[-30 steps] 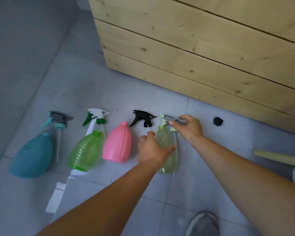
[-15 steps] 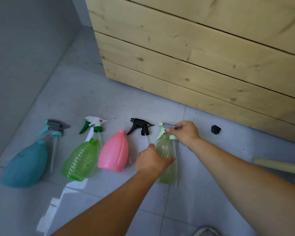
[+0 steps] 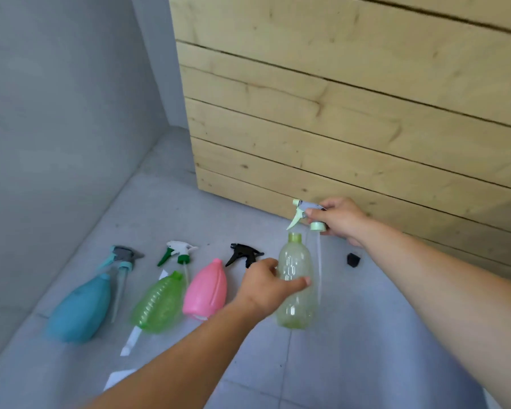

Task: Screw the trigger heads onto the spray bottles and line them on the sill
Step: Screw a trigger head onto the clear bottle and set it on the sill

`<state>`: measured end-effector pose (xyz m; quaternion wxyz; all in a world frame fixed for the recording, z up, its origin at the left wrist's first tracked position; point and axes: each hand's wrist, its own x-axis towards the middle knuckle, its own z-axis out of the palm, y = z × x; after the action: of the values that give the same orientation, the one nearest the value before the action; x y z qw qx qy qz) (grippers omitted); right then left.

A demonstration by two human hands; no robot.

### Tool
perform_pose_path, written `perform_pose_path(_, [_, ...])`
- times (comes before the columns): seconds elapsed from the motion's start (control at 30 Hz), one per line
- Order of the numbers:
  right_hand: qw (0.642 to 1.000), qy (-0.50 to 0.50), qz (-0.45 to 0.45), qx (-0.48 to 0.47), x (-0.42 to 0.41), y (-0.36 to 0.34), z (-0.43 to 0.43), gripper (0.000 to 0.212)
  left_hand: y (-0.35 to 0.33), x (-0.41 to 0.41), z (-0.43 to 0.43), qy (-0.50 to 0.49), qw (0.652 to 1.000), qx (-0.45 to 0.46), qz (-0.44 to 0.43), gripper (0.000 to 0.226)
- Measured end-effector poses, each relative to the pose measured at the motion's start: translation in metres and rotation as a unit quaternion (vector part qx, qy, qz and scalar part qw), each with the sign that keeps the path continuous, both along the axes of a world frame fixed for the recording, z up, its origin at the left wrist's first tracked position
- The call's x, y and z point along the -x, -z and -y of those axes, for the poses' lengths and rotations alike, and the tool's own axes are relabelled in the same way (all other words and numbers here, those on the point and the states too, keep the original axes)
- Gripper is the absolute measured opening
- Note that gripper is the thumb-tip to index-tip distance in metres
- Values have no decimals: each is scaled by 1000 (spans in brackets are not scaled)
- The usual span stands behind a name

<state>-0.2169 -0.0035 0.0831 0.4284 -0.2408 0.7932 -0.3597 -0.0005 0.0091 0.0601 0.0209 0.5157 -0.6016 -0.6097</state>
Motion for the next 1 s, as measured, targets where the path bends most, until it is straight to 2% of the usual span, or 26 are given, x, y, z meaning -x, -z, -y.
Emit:
perform_pose_path(0.07, [999, -26, -17, 32, -12, -42, -1, 10, -30, -17, 2, -2, 999, -4, -34, 45])
perform_pose_path(0.1, [998, -36, -23, 49, -19, -62, -1, 6, -44, -25, 3, 1, 999, -2, -47, 50])
perform_pose_path(0.2, [992, -41, -37, 115, -42, -123, -5, 4, -87, -57, 6, -4, 996, 20, -81, 83])
perform_pose_path(0.33, [975, -38, -40, 214, -78, -200, -19, 11, -145, -108, 8, 15, 993, 40, -106, 54])
perform_pose_path(0.4, [959, -16, -56, 278, -96, -236, -29, 9, -173, -133, 7, 38, 993, 49, -105, 53])
perform_pose_path(0.5, [913, 66, -70, 397, -122, -287, -43, 1, -205, -171, 2, 60, 990, 73, -104, 56])
perform_pose_path(0.6, [878, 92, -45, 467, -148, -323, -54, 4, -220, -204, -7, 56, 988, 83, -113, 53])
perform_pose_path(0.73, [863, 97, -16, 496, -176, -335, -57, 17, -218, -233, -18, 37, 990, 85, -104, 54])
perform_pose_path(0.87, [873, 87, 13, 479, -189, -323, -54, 25, -212, -241, -21, 17, 991, 96, -91, 67])
perform_pose_path(1.0, [886, 86, 29, 455, -185, -313, -53, 18, -208, -236, -19, 6, 991, 99, -90, 61])
